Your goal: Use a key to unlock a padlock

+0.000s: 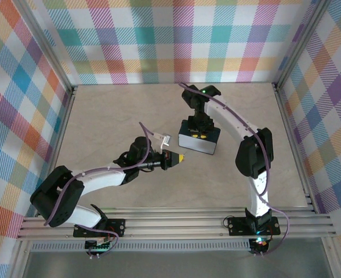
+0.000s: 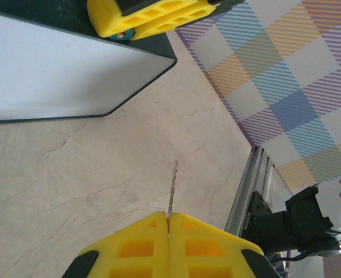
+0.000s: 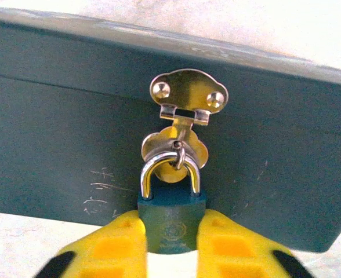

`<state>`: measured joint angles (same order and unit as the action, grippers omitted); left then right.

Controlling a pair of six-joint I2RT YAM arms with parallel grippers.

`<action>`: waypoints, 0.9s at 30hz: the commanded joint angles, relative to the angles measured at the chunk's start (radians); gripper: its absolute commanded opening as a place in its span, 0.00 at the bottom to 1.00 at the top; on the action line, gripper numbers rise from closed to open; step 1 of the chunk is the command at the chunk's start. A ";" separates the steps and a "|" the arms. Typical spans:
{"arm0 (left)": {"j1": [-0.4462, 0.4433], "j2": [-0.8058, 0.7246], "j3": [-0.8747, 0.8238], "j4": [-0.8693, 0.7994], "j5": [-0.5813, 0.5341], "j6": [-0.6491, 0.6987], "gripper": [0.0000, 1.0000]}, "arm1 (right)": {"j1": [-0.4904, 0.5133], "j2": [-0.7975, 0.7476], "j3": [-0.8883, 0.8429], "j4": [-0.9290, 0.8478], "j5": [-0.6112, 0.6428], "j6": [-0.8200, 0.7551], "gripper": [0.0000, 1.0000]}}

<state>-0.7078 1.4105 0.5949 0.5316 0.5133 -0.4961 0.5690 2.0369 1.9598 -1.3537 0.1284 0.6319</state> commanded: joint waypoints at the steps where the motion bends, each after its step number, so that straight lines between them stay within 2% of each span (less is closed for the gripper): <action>1: 0.010 -0.032 -0.023 -0.004 -0.005 0.030 0.00 | 0.002 -0.004 -0.070 -0.008 -0.063 0.011 0.06; 3: 0.010 -0.037 -0.032 -0.002 -0.007 0.030 0.00 | 0.005 -0.041 -0.133 0.034 -0.089 0.034 0.00; 10: 0.010 -0.039 -0.081 0.048 -0.006 0.016 0.00 | 0.043 -0.202 -0.426 0.242 -0.180 0.158 0.00; 15: 0.010 -0.044 -0.106 0.068 0.000 0.011 0.00 | 0.055 -0.254 -0.519 0.302 -0.204 0.179 0.00; 20: 0.009 -0.066 -0.114 0.054 -0.001 0.013 0.00 | 0.055 -0.304 -0.452 0.265 -0.145 0.103 0.00; 23: 0.008 -0.078 -0.104 0.030 0.000 0.022 0.00 | 0.047 -0.297 -0.344 0.208 -0.086 -0.010 0.10; 25: 0.008 -0.081 -0.097 0.020 0.000 0.024 0.00 | 0.035 -0.272 -0.258 0.153 -0.042 -0.081 0.22; 27: 0.005 -0.082 -0.088 0.016 -0.001 0.023 0.00 | 0.017 -0.238 -0.177 0.102 -0.011 -0.129 0.28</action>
<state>-0.7082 1.3487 0.4934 0.5507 0.5106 -0.4923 0.6086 1.7805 1.6882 -1.1591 0.0437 0.6212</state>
